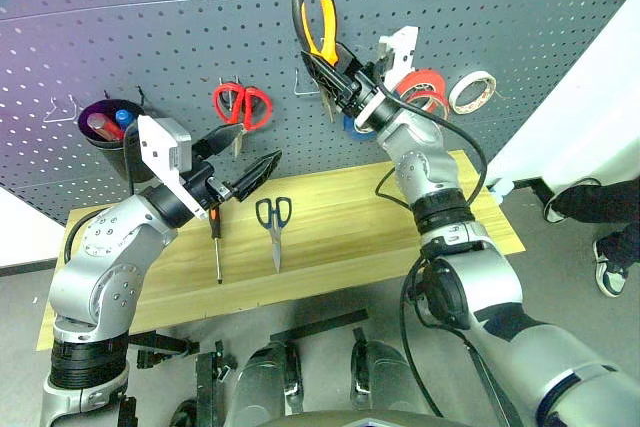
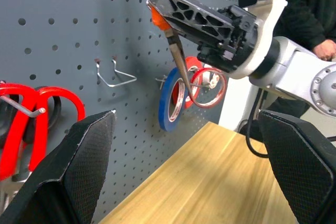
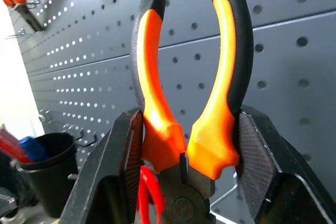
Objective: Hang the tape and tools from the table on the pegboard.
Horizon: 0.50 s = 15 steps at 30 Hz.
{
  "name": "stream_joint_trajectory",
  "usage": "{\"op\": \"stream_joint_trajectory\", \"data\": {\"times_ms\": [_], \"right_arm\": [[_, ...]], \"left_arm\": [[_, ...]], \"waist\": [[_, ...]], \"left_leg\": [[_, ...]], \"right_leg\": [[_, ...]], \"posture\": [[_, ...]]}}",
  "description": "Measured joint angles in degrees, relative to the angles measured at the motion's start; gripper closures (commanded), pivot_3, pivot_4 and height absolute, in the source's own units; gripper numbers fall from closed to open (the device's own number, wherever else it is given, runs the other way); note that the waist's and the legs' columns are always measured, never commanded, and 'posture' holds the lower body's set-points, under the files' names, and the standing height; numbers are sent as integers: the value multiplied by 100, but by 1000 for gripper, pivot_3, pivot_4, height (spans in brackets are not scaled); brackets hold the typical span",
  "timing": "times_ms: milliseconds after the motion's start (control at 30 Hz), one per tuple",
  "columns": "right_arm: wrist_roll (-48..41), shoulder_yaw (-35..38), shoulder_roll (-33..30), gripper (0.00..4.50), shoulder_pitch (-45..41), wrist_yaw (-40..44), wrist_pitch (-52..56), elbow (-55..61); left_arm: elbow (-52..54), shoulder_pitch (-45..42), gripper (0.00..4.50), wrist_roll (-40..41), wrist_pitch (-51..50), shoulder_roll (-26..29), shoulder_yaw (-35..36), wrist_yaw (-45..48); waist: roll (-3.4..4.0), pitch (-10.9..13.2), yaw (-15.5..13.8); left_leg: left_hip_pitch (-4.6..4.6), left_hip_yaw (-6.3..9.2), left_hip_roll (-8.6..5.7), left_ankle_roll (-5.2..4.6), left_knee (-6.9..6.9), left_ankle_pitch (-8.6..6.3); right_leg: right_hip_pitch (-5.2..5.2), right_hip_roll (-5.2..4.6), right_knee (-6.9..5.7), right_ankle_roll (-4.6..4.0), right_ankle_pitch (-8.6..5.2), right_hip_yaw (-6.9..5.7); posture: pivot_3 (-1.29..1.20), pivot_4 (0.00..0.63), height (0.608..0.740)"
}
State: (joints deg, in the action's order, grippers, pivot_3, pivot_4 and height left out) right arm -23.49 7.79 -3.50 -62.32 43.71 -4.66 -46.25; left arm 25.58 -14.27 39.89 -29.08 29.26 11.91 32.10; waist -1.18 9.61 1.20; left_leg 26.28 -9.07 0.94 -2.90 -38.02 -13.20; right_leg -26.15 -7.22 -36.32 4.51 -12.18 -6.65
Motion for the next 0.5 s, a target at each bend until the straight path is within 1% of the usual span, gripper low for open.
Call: {"op": "stream_joint_trajectory", "data": {"times_ms": [133,300,500], "right_arm": [[48,148,12,2415,-370,15,-375,-711],[154,229,89,2415,-736,-17,-809,-1321],[273,309,201,2415,-890,-62,-1062,-1847]], "left_arm": [[25,17,0,2,-17,0,5,-30],[107,74,0,6,-48,1,11,-113],[220,133,0,15,-87,2,13,-206]], "waist": [[0,0,-3],[0,0,-10],[1,0,-29]], "left_leg": [[0,2,0,-1,-2,0],[-4,3,1,-1,-3,1],[-20,6,1,0,-3,0]], "right_leg": [[1,0,-1,0,0,0],[5,0,-2,0,0,1],[24,0,0,0,0,1]], "posture": [[72,78,723],[89,88,723],[104,99,723]]}}
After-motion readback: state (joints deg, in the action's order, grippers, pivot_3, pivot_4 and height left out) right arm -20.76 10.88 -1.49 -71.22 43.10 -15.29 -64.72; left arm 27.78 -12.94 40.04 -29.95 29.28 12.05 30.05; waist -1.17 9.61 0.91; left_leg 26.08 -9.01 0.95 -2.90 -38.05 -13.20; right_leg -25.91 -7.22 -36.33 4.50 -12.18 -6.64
